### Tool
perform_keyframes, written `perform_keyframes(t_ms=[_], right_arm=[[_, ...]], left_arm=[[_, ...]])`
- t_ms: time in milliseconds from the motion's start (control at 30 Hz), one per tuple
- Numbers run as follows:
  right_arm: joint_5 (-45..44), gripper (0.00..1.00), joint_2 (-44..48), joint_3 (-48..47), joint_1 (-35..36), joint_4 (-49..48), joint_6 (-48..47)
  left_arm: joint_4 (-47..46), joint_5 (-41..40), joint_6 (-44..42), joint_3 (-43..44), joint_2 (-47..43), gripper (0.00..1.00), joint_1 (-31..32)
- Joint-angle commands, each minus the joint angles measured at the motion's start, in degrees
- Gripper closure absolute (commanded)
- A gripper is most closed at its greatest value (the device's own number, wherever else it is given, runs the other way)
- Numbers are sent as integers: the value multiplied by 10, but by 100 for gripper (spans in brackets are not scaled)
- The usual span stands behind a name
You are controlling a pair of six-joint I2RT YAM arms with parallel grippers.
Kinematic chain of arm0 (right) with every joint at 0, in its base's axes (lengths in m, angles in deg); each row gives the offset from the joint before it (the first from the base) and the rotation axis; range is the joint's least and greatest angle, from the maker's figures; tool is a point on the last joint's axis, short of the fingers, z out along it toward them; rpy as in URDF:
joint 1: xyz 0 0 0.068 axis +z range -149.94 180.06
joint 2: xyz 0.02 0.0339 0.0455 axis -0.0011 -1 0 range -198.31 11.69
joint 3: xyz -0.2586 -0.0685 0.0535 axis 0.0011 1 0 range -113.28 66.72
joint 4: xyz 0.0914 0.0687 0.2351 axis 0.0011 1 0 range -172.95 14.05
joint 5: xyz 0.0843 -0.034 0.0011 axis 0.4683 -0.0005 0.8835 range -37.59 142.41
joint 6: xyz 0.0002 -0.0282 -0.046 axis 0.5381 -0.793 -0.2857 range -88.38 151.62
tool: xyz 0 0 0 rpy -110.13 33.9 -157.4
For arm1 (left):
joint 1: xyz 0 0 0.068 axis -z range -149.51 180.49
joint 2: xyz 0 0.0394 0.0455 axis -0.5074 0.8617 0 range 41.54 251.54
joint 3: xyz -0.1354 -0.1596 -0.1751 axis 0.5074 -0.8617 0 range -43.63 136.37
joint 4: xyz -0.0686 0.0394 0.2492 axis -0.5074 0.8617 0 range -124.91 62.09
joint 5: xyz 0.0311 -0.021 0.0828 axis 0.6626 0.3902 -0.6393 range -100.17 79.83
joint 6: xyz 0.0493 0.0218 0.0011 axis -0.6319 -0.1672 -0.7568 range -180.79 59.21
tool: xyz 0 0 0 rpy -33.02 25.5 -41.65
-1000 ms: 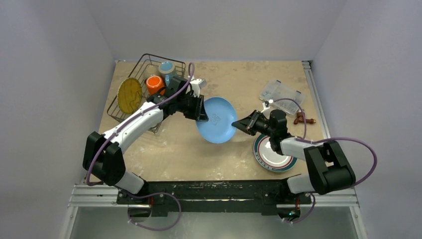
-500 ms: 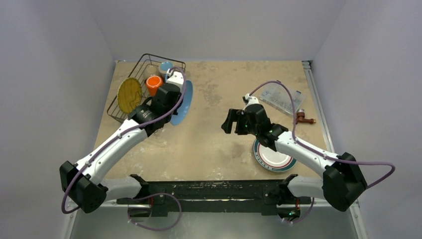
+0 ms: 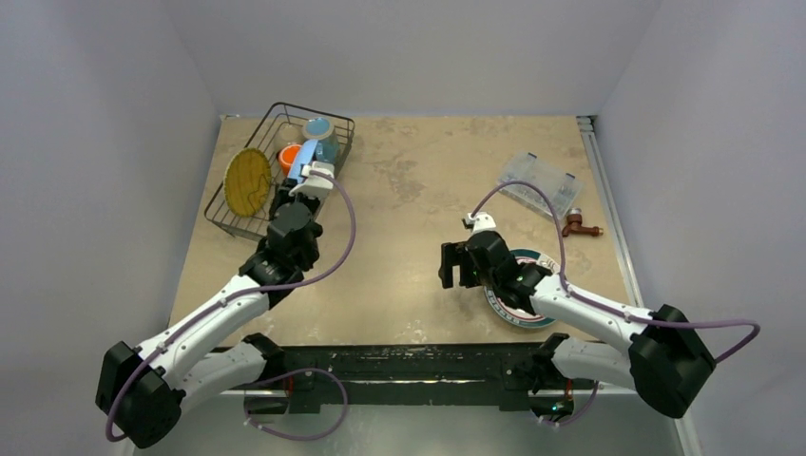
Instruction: Load the mixed dishes into the dish rack
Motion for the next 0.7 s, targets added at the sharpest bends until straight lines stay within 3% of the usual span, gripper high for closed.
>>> perform_keyframes(t_ms=[0,133,333,467,667], right_arm=[[-3,14,48,22,0,-64,-23],[-9,12,76,39,0,-78,-23],[-12,12,107,53,0,-87,-21],[-9,12,124,61,0,-95,-21],[-8,11,146,70,0,-101,-23]], left_arm=[[-143,40,-136,8,5,100,-29],[8,127,-51,90,30,100,-120],[127,117,-33,207,156,100,-209],[180,138,1,252,220,100,-242],[185,120,-24,257,259,100,-255]])
